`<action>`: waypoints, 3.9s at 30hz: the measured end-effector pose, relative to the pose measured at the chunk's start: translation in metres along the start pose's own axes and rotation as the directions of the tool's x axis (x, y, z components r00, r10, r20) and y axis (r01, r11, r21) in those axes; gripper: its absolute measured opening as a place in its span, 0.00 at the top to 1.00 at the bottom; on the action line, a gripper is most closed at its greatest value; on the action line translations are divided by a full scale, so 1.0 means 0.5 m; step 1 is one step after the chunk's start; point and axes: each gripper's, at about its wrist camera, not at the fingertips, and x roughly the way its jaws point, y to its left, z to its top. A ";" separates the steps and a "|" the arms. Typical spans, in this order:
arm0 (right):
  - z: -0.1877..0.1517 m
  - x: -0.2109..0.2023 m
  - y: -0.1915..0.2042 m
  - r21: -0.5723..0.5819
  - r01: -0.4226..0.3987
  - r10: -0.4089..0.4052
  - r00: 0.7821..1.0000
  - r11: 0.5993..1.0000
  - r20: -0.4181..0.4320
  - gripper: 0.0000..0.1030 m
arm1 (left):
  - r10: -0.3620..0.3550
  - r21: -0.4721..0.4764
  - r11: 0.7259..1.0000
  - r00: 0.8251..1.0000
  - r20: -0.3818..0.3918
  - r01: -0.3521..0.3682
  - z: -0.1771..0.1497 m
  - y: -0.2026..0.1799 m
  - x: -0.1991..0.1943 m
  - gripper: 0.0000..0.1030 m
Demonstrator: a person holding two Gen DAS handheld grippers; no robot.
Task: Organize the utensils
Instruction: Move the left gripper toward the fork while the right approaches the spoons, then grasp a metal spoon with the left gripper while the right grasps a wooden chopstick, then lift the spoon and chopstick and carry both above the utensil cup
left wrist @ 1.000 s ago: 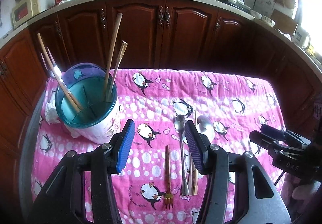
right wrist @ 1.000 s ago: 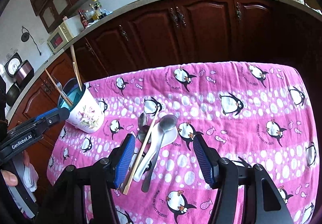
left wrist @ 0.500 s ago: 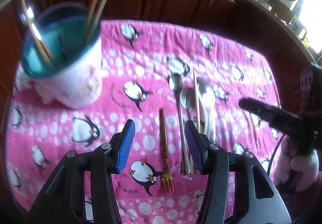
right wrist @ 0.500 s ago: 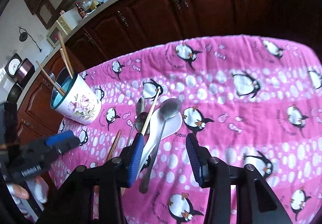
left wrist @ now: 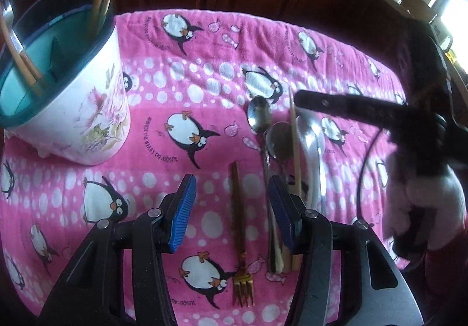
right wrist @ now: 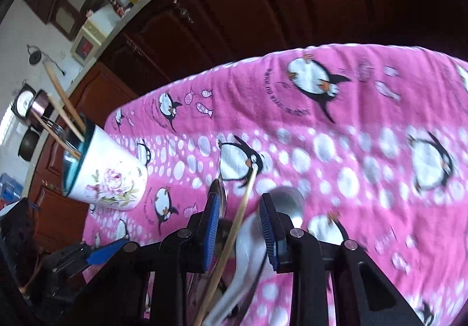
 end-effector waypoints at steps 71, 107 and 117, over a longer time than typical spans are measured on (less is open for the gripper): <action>-0.095 -0.122 -0.177 0.154 -0.129 0.119 0.990 0.980 0.077 0.92 | -0.145 0.256 0.951 0.981 -0.132 0.175 0.073 -0.088 0.108 0.98; 0.164 -0.384 0.427 -0.415 -0.196 0.354 0.868 0.888 0.349 0.96 | 0.252 -0.109 0.967 0.815 0.523 -0.229 0.184 0.259 -0.428 0.98; 0.207 -0.235 0.488 -0.423 -0.117 0.273 0.903 0.899 0.332 0.96 | 0.366 -0.175 0.929 0.748 0.554 -0.326 0.149 0.284 -0.341 0.98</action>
